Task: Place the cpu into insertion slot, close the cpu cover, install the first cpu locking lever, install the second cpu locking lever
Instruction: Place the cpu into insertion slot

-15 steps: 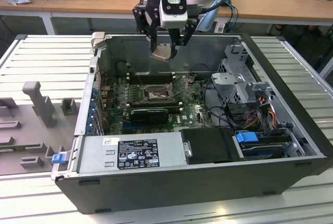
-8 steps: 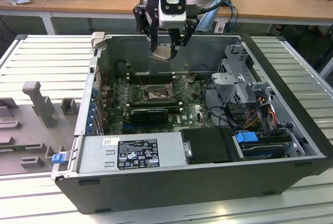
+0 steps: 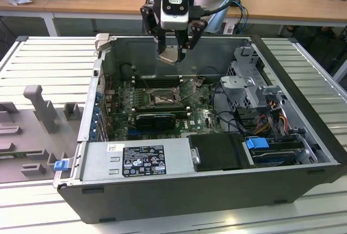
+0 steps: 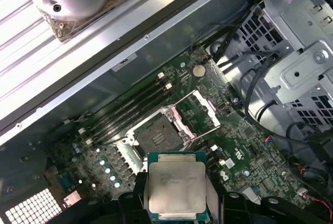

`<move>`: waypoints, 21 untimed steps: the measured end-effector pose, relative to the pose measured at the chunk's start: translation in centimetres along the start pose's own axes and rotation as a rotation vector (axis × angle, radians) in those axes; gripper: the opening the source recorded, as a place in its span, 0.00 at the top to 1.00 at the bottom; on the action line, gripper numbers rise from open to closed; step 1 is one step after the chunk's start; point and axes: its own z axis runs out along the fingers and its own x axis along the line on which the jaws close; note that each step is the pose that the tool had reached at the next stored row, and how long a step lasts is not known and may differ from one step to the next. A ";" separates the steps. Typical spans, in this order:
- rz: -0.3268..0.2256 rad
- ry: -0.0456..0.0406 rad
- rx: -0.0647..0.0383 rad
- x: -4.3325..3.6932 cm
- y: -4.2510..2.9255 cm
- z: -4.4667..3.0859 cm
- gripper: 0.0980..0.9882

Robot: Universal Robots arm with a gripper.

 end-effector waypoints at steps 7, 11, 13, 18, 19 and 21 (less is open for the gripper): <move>0.076 -0.0066 -0.002 0.00 0.00 0.01 0.52; 0.115 -0.0100 -0.002 0.00 0.00 0.02 0.52; 0.133 -0.0116 -0.003 0.00 0.00 0.02 0.52; 0.177 -0.0154 -0.003 0.00 0.00 0.02 0.52; 0.192 -0.0167 -0.004 0.00 0.00 0.02 0.52; 0.213 -0.0186 -0.004 0.00 0.00 0.03 0.52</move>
